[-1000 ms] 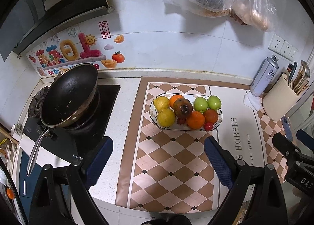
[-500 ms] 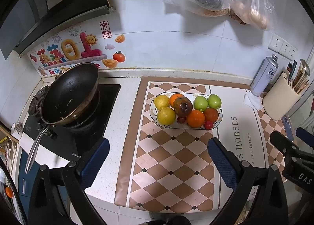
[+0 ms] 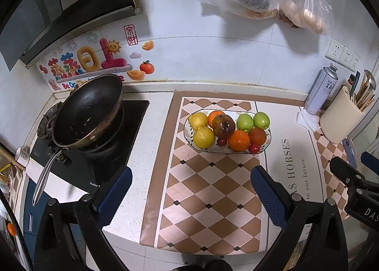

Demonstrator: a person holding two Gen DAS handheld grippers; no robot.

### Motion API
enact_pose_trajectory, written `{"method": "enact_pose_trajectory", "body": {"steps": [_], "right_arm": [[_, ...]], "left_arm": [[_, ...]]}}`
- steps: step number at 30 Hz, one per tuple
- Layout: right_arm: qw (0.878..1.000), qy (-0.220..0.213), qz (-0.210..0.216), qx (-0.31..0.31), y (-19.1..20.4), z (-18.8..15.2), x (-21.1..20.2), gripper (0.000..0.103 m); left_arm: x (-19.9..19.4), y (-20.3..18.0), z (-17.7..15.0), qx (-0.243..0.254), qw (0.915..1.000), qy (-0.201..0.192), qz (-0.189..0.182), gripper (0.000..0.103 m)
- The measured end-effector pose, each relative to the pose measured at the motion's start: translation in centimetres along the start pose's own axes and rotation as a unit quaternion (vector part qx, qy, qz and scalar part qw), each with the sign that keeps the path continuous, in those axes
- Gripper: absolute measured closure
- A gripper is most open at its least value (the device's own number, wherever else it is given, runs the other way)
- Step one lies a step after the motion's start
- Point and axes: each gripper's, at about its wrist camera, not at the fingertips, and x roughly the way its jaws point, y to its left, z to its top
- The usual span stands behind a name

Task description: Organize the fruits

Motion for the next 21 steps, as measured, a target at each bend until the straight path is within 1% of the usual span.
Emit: {"method": "enact_pose_trajectory", "body": {"steps": [13, 21], "right_arm": [[1.000, 0.000, 0.003, -0.007, 0.65, -0.19, -0.24, 0.001], [1.000, 0.007, 0.009, -0.006, 1.03, -0.89, -0.08, 0.001]], "left_arm": [[-0.26, -0.08, 0.02, 0.001, 1.0000, -0.002, 0.001, 0.001], [-0.63, -0.51, -0.74, 0.010, 0.9999, -0.010, 0.003, 0.001]]}}
